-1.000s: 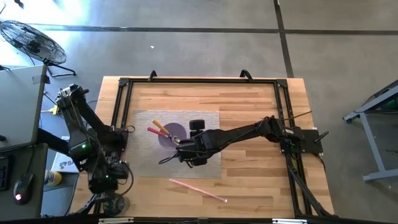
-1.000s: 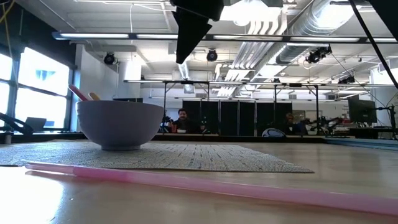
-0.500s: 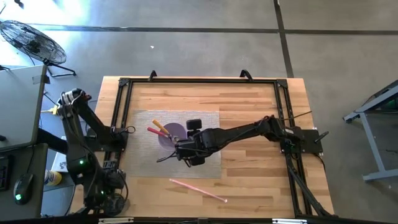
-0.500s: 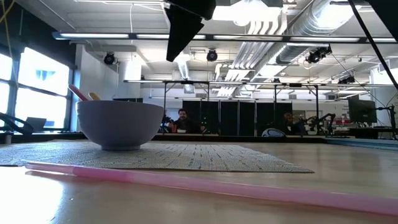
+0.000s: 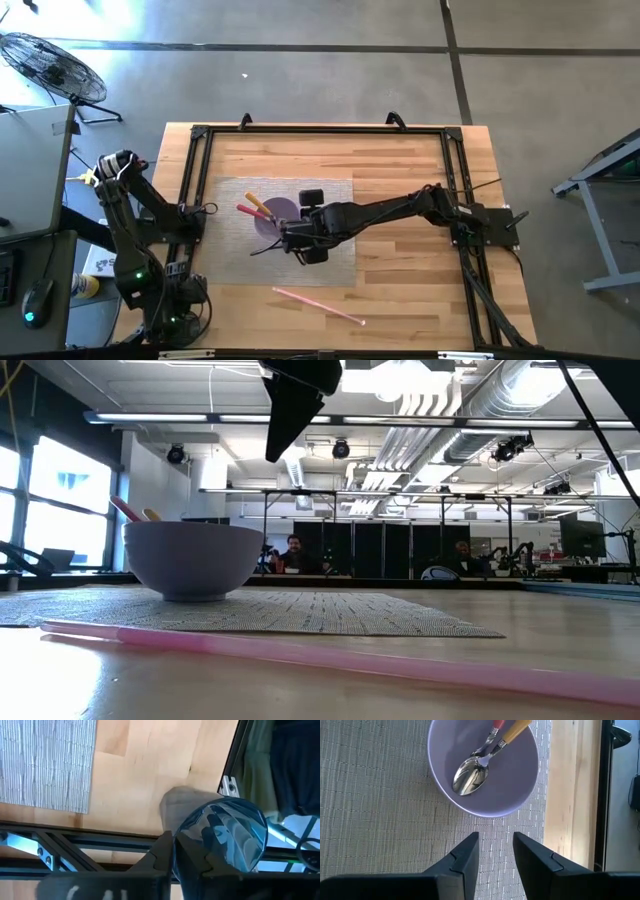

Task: Pick & Place Utensil
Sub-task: Put the blue cup on the top right of the brown placemat

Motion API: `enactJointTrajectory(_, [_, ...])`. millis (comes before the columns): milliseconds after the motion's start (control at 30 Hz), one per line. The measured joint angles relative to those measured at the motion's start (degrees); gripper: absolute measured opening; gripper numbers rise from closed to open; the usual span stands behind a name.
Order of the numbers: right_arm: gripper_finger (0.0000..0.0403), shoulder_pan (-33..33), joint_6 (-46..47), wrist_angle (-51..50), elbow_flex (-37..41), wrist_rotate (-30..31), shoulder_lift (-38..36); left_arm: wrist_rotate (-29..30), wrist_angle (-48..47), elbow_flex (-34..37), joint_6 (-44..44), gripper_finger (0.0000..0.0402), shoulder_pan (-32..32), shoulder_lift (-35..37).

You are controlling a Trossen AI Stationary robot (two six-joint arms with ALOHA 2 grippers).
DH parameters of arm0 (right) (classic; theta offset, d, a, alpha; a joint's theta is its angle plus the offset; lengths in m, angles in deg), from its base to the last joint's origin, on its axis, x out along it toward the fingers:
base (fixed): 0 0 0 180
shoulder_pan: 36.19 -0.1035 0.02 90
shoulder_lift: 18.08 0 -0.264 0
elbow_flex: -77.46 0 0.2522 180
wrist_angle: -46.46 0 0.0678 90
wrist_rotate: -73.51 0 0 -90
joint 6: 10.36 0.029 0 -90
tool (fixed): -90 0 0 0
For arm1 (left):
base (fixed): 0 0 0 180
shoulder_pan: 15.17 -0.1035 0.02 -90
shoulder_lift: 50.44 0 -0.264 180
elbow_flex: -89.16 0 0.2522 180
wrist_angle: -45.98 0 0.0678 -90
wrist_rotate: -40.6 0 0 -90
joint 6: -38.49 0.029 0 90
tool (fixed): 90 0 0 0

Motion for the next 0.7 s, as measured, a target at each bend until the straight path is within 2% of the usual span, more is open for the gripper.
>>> enactJointTrajectory(333, [0.0114, 0.00, 0.00, 0.00, 0.00, -0.20, 0.00, -0.32, -0.08, 0.00, 0.03, 0.0123, 0.02, -0.39])
enactJointTrajectory(700, [0.0114, 0.00, 0.00, 0.00, 0.02, -0.26, 0.00, -2.81, 0.09, 0.00, 2.06, 0.0133, 0.02, -4.57])
